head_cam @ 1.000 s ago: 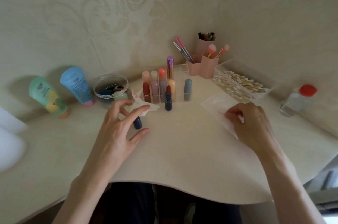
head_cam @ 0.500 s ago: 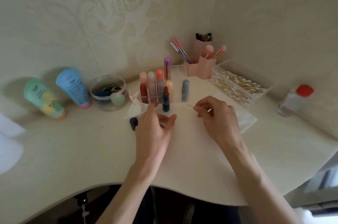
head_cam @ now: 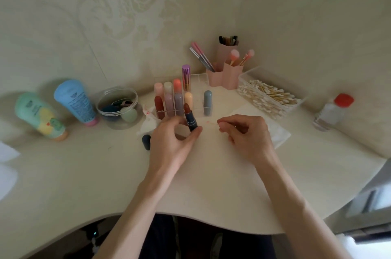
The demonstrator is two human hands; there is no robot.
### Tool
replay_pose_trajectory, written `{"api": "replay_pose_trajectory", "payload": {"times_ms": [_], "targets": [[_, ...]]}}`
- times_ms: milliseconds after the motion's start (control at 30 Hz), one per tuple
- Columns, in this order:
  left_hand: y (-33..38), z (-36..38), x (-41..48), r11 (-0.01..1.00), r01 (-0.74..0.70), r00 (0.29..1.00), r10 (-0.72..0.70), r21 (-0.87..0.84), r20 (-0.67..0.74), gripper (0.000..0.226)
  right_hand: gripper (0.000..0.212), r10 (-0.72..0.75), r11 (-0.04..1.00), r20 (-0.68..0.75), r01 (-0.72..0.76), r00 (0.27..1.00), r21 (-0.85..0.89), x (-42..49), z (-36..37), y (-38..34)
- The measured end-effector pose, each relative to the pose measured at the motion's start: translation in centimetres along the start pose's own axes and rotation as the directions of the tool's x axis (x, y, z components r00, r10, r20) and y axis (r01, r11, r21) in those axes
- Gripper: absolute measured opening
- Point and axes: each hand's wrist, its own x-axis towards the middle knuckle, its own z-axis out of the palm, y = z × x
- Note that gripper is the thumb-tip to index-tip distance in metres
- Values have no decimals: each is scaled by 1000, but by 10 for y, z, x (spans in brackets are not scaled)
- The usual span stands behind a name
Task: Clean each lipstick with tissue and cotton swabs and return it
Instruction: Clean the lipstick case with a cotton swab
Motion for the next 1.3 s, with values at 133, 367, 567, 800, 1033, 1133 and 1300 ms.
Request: {"api": "replay_pose_trajectory", "payload": {"times_ms": [133, 367, 567, 800, 1033, 1133, 1300], "targets": [[2, -15, -8, 944, 170, 967, -104, -284, 233, 15, 15, -43, 994, 40, 38, 998, 100, -1, 0, 0], [-7, -39, -8, 932, 119, 917, 28, -341, 398, 15, 17, -176, 983, 247, 155, 953, 102, 2, 2, -16], [-16, -40, -10, 897, 123, 911, 67, -424, 407, 25, 15, -279, 952, 298, 224, 913, 207, 0, 16, -21], [-18, -43, -12, 881, 120, 909, 88, -457, 408, 26, 13, -257, 957, 244, 210, 935, 202, -8, 25, -15], [-21, -42, -12, 891, 103, 905, 100, -442, 414, 21, 11, -272, 959, 237, 242, 933, 148, -12, 27, -15], [-21, -42, -13, 899, 95, 905, 102, -429, 413, 20, 10, -273, 958, 228, 242, 935, 154, -13, 28, -16], [-20, -41, -14, 907, 70, 900, 122, -415, 418, 19, 8, -282, 955, 216, 252, 935, 156, -14, 31, -16]]}}
